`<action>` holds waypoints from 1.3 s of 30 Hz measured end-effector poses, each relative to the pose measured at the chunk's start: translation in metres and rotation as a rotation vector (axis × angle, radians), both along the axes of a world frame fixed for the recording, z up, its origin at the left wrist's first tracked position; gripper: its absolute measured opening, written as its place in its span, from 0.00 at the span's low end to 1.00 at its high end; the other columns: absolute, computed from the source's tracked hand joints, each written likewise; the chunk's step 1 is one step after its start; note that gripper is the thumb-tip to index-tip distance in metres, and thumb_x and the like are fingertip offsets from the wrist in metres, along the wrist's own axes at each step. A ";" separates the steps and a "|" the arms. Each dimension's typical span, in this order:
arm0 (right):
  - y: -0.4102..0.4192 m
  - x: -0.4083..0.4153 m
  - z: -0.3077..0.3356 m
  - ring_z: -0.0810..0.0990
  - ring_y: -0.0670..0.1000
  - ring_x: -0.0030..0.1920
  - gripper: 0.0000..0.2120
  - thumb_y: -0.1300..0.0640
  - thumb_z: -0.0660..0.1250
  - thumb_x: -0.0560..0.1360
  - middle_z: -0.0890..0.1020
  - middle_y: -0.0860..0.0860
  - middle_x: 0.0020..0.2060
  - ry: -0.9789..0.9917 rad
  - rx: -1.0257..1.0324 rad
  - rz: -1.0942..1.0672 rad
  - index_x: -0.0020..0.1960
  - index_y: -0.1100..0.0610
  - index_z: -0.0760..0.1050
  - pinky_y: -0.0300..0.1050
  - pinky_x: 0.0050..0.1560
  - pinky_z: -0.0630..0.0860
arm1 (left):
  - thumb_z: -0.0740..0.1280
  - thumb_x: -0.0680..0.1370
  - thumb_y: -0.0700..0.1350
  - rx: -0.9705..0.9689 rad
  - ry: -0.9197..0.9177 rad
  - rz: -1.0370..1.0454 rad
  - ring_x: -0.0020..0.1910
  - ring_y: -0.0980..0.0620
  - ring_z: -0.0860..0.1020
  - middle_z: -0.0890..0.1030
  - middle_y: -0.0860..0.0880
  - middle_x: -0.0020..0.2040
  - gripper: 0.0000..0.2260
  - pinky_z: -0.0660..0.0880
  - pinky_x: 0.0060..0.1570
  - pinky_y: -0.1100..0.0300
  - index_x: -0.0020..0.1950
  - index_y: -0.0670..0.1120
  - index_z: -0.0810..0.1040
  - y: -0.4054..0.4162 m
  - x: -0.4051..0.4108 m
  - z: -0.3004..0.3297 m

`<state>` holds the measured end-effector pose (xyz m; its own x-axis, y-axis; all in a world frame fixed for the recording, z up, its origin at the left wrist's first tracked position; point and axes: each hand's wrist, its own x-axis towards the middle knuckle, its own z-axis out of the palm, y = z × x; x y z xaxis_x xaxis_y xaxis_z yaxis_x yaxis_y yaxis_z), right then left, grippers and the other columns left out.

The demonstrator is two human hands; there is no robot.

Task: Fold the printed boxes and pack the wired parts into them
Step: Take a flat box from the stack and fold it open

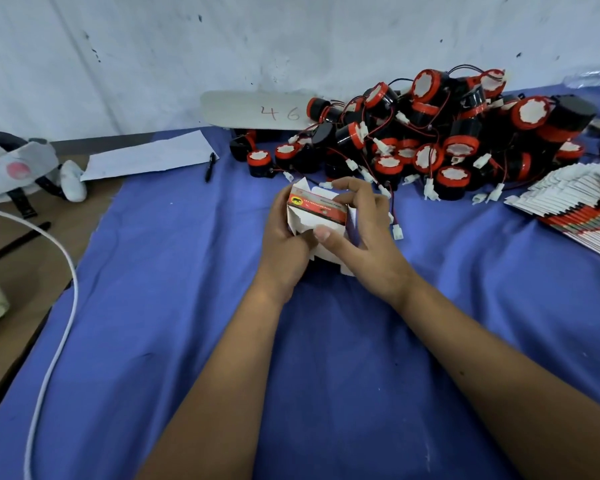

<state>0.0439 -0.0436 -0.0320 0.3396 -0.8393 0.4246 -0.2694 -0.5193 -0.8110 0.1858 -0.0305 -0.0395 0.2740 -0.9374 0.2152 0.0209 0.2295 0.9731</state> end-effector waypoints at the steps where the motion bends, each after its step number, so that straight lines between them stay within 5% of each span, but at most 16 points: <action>1: 0.000 -0.001 0.000 0.64 0.51 0.67 0.36 0.32 0.64 0.70 0.75 0.48 0.59 0.000 -0.009 -0.028 0.71 0.48 0.64 0.44 0.69 0.65 | 0.69 0.71 0.32 -0.036 -0.057 0.059 0.60 0.46 0.83 0.84 0.45 0.62 0.26 0.83 0.55 0.48 0.69 0.46 0.76 0.000 0.005 0.001; 3: 0.000 -0.002 0.000 0.69 0.52 0.64 0.35 0.33 0.67 0.70 0.75 0.51 0.57 -0.061 0.026 -0.030 0.71 0.48 0.64 0.42 0.66 0.68 | 0.74 0.73 0.31 -0.082 -0.175 0.217 0.60 0.47 0.83 0.84 0.47 0.60 0.21 0.81 0.59 0.44 0.64 0.44 0.80 -0.002 0.016 0.001; 6: -0.002 -0.001 -0.001 0.79 0.49 0.49 0.32 0.43 0.73 0.73 0.79 0.52 0.47 -0.172 0.082 0.068 0.69 0.52 0.63 0.42 0.53 0.76 | 0.75 0.73 0.32 -0.034 -0.138 0.422 0.50 0.45 0.85 0.84 0.49 0.57 0.17 0.83 0.48 0.42 0.57 0.47 0.82 -0.001 0.025 0.000; 9: -0.006 0.002 -0.005 0.80 0.45 0.41 0.33 0.46 0.77 0.72 0.82 0.48 0.41 -0.151 0.055 0.053 0.69 0.50 0.62 0.39 0.44 0.76 | 0.75 0.73 0.33 -0.093 -0.071 0.486 0.44 0.51 0.84 0.84 0.50 0.56 0.15 0.83 0.41 0.51 0.55 0.48 0.80 -0.001 0.021 0.001; 11: -0.008 0.002 -0.006 0.82 0.46 0.42 0.34 0.46 0.79 0.71 0.84 0.50 0.42 -0.169 0.057 0.042 0.68 0.48 0.63 0.39 0.43 0.77 | 0.75 0.75 0.37 -0.067 0.086 0.459 0.46 0.52 0.85 0.84 0.48 0.56 0.14 0.81 0.39 0.56 0.57 0.48 0.78 -0.001 0.011 0.002; 17: -0.008 -0.003 -0.003 0.80 0.54 0.42 0.31 0.41 0.74 0.71 0.82 0.53 0.39 -0.262 0.085 0.015 0.68 0.47 0.64 0.51 0.44 0.79 | 0.62 0.83 0.37 0.169 0.214 -0.129 0.62 0.35 0.81 0.83 0.36 0.62 0.15 0.79 0.62 0.38 0.70 0.41 0.76 -0.002 -0.002 0.000; 22: -0.008 0.000 -0.006 0.78 0.45 0.41 0.36 0.35 0.62 0.76 0.79 0.49 0.34 -0.216 0.044 0.065 0.76 0.53 0.60 0.38 0.49 0.75 | 0.65 0.84 0.39 0.073 0.184 -0.003 0.52 0.44 0.83 0.83 0.41 0.55 0.12 0.81 0.47 0.50 0.66 0.37 0.75 0.001 0.001 0.001; 25: -0.010 0.002 -0.010 0.79 0.53 0.50 0.42 0.33 0.62 0.74 0.80 0.52 0.39 -0.088 0.007 0.027 0.81 0.51 0.54 0.46 0.60 0.73 | 0.69 0.77 0.43 -0.086 -0.103 0.204 0.56 0.46 0.83 0.84 0.47 0.57 0.13 0.80 0.56 0.49 0.61 0.44 0.79 0.003 0.005 0.001; 29: -0.009 0.002 -0.013 0.68 0.48 0.64 0.43 0.30 0.61 0.73 0.74 0.47 0.61 0.043 -0.152 -0.126 0.82 0.47 0.55 0.36 0.67 0.64 | 0.73 0.75 0.42 -0.190 -0.751 0.368 0.54 0.50 0.80 0.83 0.48 0.56 0.19 0.74 0.49 0.60 0.66 0.47 0.80 0.001 0.010 -0.003; 33: -0.008 0.002 -0.009 0.63 0.51 0.71 0.37 0.34 0.64 0.75 0.64 0.50 0.68 0.048 -0.279 -0.137 0.80 0.46 0.61 0.52 0.73 0.66 | 0.72 0.77 0.41 -0.048 -0.793 0.471 0.55 0.59 0.76 0.76 0.55 0.62 0.19 0.65 0.48 0.77 0.67 0.52 0.82 0.001 0.016 -0.007; 36: -0.009 0.005 -0.010 0.66 0.50 0.73 0.33 0.38 0.66 0.77 0.68 0.50 0.70 0.123 -0.283 -0.014 0.78 0.49 0.66 0.47 0.74 0.64 | 0.66 0.76 0.44 -0.063 -0.820 0.472 0.56 0.57 0.75 0.76 0.52 0.65 0.19 0.68 0.54 0.69 0.67 0.51 0.82 0.004 0.012 -0.006; 39: -0.011 0.006 -0.011 0.72 0.46 0.69 0.26 0.48 0.69 0.78 0.74 0.51 0.66 0.077 -0.273 0.008 0.73 0.53 0.73 0.43 0.70 0.70 | 0.70 0.71 0.37 -0.055 -0.724 0.509 0.56 0.56 0.77 0.76 0.51 0.65 0.21 0.65 0.52 0.77 0.63 0.49 0.84 0.004 0.013 -0.002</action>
